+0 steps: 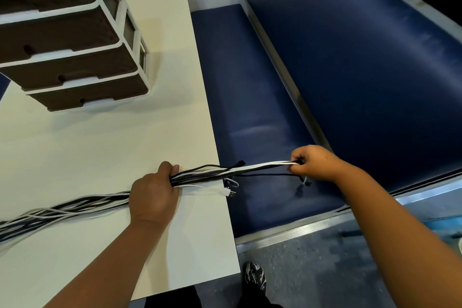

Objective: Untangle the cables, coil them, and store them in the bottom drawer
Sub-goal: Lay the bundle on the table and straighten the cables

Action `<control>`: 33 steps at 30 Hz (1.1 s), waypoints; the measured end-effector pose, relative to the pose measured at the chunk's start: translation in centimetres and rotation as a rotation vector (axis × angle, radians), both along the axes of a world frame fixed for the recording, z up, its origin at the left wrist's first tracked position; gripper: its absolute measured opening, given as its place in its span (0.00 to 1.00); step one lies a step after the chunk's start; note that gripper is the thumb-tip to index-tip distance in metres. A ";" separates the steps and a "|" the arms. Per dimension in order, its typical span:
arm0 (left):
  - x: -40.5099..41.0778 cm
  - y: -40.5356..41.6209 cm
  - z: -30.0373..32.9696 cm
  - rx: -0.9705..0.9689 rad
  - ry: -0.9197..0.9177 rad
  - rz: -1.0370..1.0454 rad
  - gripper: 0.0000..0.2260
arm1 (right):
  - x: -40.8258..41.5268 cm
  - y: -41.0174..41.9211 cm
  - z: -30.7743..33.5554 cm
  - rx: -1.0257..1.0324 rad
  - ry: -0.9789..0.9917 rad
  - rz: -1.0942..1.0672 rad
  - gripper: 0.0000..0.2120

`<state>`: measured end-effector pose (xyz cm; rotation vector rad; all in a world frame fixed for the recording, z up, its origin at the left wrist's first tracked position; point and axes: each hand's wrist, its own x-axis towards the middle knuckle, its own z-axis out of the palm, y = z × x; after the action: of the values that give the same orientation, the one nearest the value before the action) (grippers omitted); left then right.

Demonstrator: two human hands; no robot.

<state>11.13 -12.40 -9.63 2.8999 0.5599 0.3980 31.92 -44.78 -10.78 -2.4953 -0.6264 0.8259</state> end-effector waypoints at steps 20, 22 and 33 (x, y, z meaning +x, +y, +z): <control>-0.1 -0.1 0.3 -0.038 0.017 0.023 0.07 | 4.5 -3.9 4.0 -0.202 -0.265 -0.146 0.13; 0.0 0.0 0.2 -0.030 0.020 0.025 0.06 | 4.7 -4.9 3.7 -0.171 -0.254 -0.209 0.15; 0.0 -0.2 0.4 -0.032 0.035 0.048 0.08 | 0.5 2.0 1.0 -0.060 -0.019 -0.024 0.23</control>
<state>11.17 -12.61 -9.28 2.8726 0.6369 0.3427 32.41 -42.82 -9.83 -2.5626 -0.5854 0.8244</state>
